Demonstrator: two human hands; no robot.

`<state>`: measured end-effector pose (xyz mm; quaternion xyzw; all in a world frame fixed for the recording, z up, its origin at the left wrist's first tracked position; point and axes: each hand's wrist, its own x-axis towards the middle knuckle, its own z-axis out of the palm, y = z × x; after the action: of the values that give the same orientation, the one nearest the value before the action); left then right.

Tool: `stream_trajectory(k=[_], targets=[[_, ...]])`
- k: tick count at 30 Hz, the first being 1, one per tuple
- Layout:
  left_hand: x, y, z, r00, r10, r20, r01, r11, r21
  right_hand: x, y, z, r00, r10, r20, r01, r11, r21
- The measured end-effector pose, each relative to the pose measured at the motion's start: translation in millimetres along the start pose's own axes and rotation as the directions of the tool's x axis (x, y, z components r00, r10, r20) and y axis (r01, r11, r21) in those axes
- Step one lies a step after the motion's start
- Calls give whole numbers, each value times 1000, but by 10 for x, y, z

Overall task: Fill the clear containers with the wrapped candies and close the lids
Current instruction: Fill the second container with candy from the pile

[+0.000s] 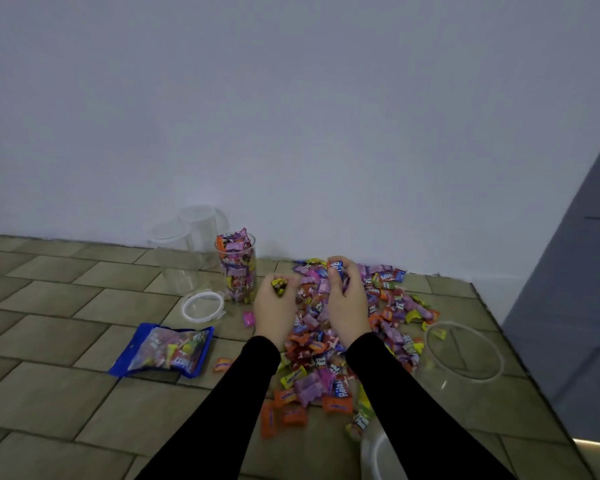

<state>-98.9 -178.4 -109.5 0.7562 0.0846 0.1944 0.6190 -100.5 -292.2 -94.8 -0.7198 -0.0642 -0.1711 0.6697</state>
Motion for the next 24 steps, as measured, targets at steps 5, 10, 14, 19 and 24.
stream_trajectory(k=[5, 10, 14, 19, 24], targets=[[-140, 305, 237, 1000, 26, -10, -27, 986, -162, -35, -374, -270, 991, -101, -84, 105, 993, 44], [-385, 645, 486, 996, 83, 31, -73, 968, -239, -62, -707, -788, 951, -260, -170, 259, 966, -27], [-631, 842, 682, 986, 135, 94, -105, 957, -269, -63, -656, -1308, 934, -220, -282, 212, 975, -59], [-966, 943, 1029, 980, 142, 139, -93, 946, -311, -202, -452, -1693, 920, -137, -366, 122, 990, -64], [-1229, 981, 1286, 965, 185, 187, -123, 945, -302, -348, -398, -1773, 916, -78, -392, 80, 997, -12]])
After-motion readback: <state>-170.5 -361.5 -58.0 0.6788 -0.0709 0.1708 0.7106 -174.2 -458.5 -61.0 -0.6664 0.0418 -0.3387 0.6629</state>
